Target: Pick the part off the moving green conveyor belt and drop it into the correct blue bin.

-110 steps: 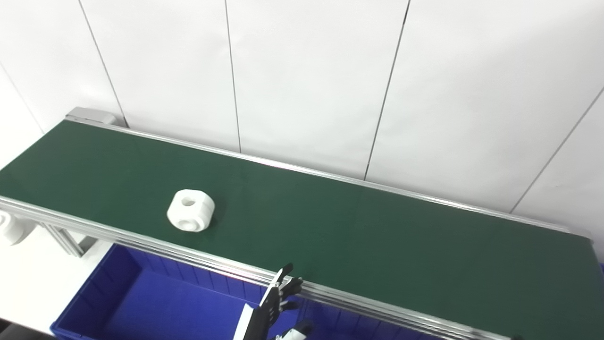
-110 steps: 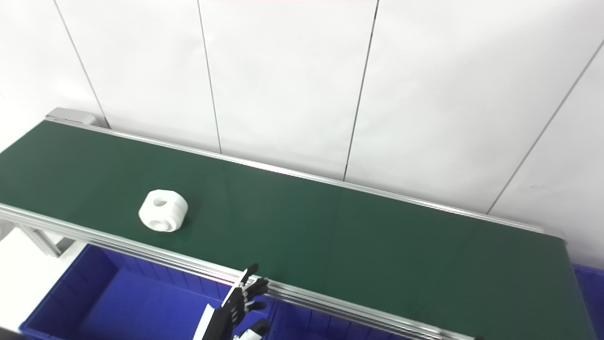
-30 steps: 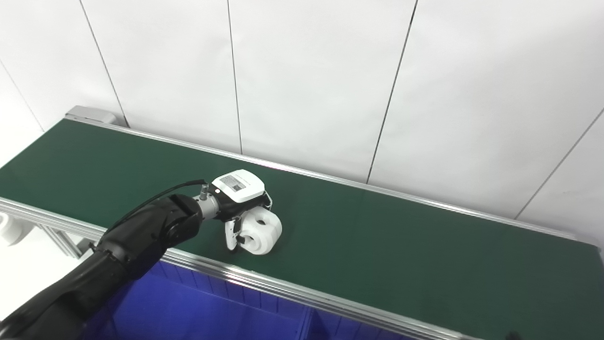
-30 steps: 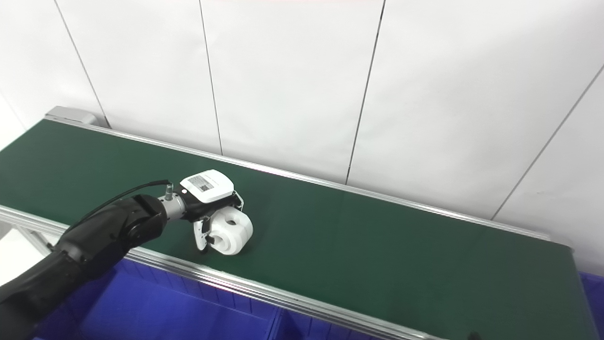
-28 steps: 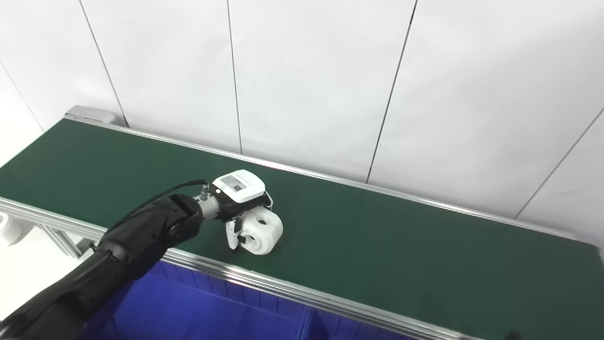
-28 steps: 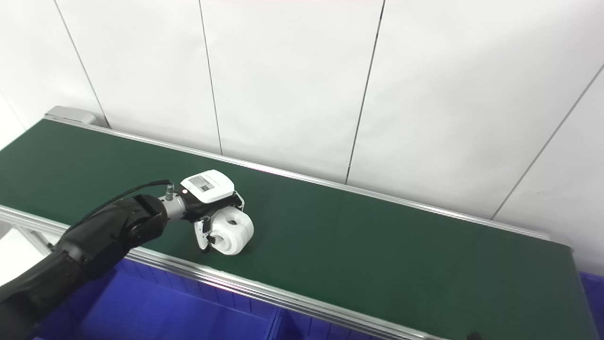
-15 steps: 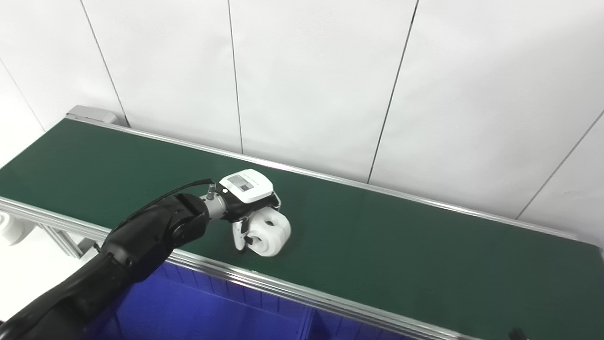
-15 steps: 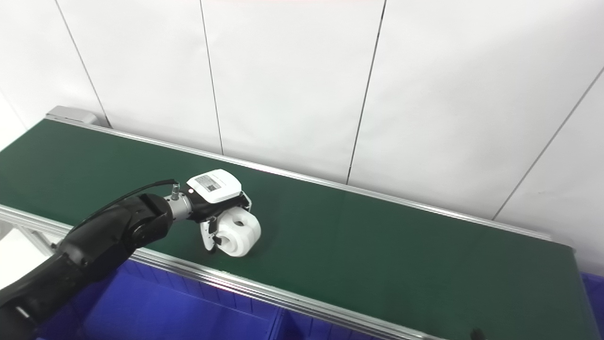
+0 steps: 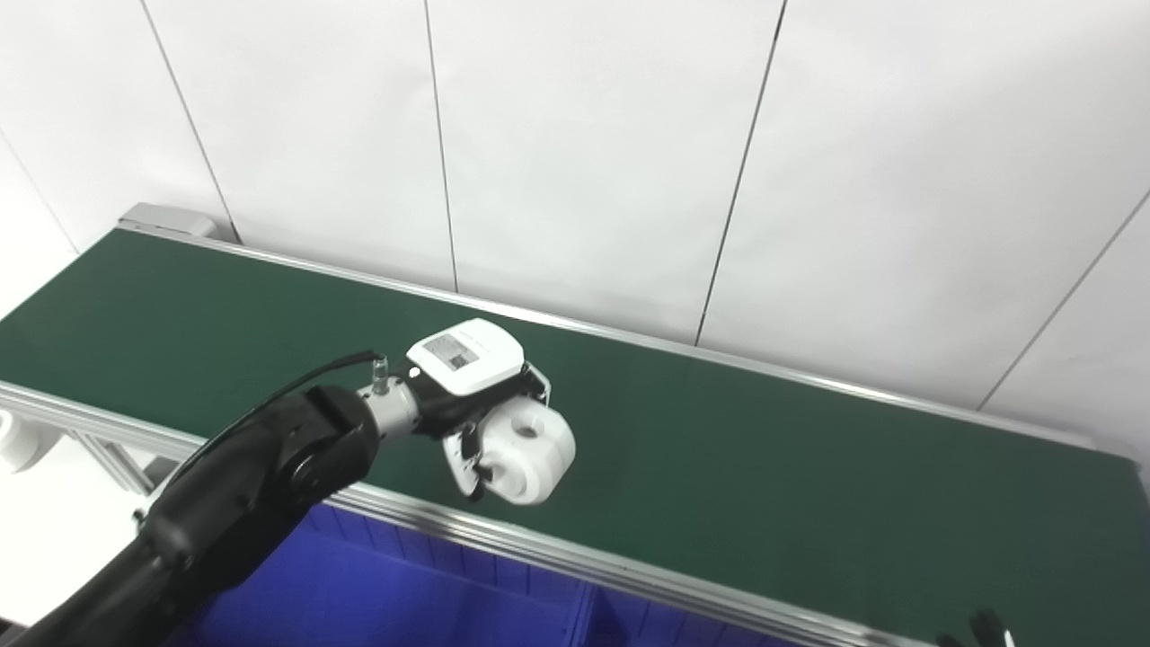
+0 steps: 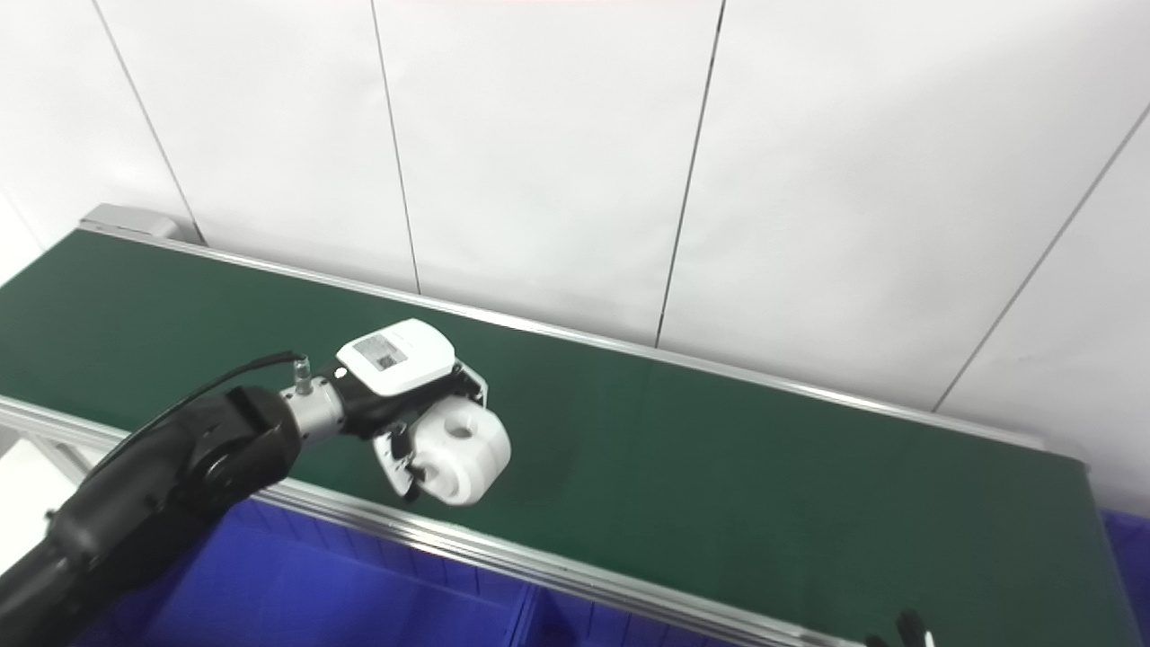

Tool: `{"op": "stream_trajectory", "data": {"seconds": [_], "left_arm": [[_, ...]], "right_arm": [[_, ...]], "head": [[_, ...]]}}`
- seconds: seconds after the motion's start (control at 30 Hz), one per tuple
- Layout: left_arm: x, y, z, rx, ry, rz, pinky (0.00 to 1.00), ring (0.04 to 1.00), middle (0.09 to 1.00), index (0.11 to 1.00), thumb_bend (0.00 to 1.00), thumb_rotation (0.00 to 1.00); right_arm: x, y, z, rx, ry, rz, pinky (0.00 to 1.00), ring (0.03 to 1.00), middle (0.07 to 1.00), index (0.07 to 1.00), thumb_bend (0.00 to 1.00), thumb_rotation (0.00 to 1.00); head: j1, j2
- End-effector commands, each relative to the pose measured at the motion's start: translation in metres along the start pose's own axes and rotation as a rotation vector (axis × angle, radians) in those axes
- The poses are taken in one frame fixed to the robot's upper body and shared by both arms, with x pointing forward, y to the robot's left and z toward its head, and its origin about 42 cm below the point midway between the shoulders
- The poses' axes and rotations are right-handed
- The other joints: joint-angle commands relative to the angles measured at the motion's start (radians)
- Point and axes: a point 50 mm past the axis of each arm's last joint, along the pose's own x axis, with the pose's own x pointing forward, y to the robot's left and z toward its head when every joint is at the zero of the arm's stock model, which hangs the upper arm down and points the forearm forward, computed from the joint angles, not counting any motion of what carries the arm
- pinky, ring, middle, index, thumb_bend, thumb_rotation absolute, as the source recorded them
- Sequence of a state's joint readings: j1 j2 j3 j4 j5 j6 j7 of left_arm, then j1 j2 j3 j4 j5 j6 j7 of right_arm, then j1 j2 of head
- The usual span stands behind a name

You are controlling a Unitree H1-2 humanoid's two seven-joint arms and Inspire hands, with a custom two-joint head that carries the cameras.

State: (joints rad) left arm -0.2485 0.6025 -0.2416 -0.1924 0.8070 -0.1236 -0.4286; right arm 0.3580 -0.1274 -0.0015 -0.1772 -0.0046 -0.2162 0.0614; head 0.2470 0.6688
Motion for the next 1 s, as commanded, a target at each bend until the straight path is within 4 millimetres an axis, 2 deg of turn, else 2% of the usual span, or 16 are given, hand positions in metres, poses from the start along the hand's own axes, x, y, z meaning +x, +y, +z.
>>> {"op": "stream_trajectory", "data": {"seconds": [0.0,0.07,0.1,0.13,0.17,0.2,0.23,0.27,0.3,0.43,0.57,0.6,0.77,0.97], "left_arm": [[-0.01,0.013,0.001,0.01,0.007,0.037,0.32,0.378,0.451,0.509,0.52,0.0],[-0.016,0.009,0.007,0.001,0.005,0.033,0.33,0.391,0.459,0.504,0.52,0.0],[-0.019,0.008,0.01,-0.007,0.002,0.032,0.34,0.402,0.463,0.503,0.52,0.0],[-0.022,0.005,0.013,-0.016,0.0,0.028,0.34,0.405,0.467,0.502,0.52,0.0],[-0.024,0.004,0.016,-0.023,-0.002,0.023,0.34,0.409,0.473,0.497,0.52,0.0],[-0.025,0.003,0.018,-0.028,-0.002,0.019,0.34,0.416,0.48,0.491,0.52,0.0],[-0.026,-0.001,0.02,-0.033,-0.001,-0.004,0.34,0.419,0.482,0.489,0.52,0.0],[-0.026,-0.003,0.022,-0.036,0.0,-0.02,0.35,0.422,0.485,0.487,0.52,0.0],[-0.027,-0.009,0.023,-0.041,0.004,-0.045,0.33,0.409,0.476,0.492,0.52,0.0],[-0.028,-0.028,0.021,-0.04,0.023,-0.123,0.32,0.395,0.472,0.495,0.53,0.0],[-0.03,-0.05,0.016,-0.032,0.04,-0.184,0.35,0.396,0.465,0.496,0.53,0.0],[-0.03,-0.053,0.016,-0.028,0.044,-0.199,0.31,0.366,0.445,0.505,0.52,0.0],[-0.031,-0.082,0.009,-0.045,0.084,-0.307,0.26,0.326,0.419,0.509,0.52,0.0],[-0.026,-0.093,0.004,-0.013,0.139,-0.41,0.28,0.346,0.419,0.515,0.52,0.0]], "right_arm": [[0.001,-0.006,0.013,0.001,-0.02,-0.003,1.0,0.951,1.0,1.0,0.69,1.0],[0.002,-0.008,0.017,0.003,-0.023,-0.007,1.0,0.941,1.0,1.0,0.68,1.0],[0.002,-0.009,0.02,-0.001,-0.025,-0.011,1.0,0.934,1.0,1.0,0.68,1.0],[0.003,-0.01,0.022,-0.005,-0.027,-0.014,1.0,0.927,1.0,1.0,0.68,1.0],[0.003,-0.012,0.025,-0.008,-0.027,-0.015,1.0,0.923,1.0,1.0,0.68,1.0],[0.003,-0.013,0.027,-0.01,-0.027,-0.016,1.0,0.914,1.0,1.0,0.68,1.0],[0.004,-0.015,0.028,0.012,-0.035,-0.017,1.0,0.911,1.0,1.0,0.68,1.0],[0.005,-0.016,0.029,0.029,-0.04,-0.018,1.0,0.909,1.0,1.0,0.67,1.0],[0.006,-0.018,0.03,0.05,-0.045,-0.016,0.99,0.899,0.999,1.0,0.68,1.0],[0.009,-0.022,0.034,0.085,-0.054,-0.007,0.94,0.876,0.986,0.995,0.71,0.97],[0.009,-0.024,0.039,0.086,-0.045,-0.003,0.96,0.907,0.974,0.976,0.72,0.95],[0.009,-0.024,0.039,0.084,-0.047,-0.003,0.94,0.896,0.965,0.973,0.71,0.94],[0.011,-0.024,0.044,0.086,-0.034,-0.004,0.89,0.884,0.956,0.961,0.73,0.9],[0.014,-0.023,0.041,0.07,-0.026,-0.006,0.91,0.89,0.967,0.963,0.7,0.92]], "head": [[0.006,0.015],[0.015,0.035],[0.025,0.06],[0.027,0.064],[0.037,0.087],[0.039,0.092],[0.053,0.117],[0.053,0.117],[0.066,0.138],[0.07,0.156],[0.074,0.174],[0.074,0.174],[0.082,0.187],[0.074,0.179]]}}
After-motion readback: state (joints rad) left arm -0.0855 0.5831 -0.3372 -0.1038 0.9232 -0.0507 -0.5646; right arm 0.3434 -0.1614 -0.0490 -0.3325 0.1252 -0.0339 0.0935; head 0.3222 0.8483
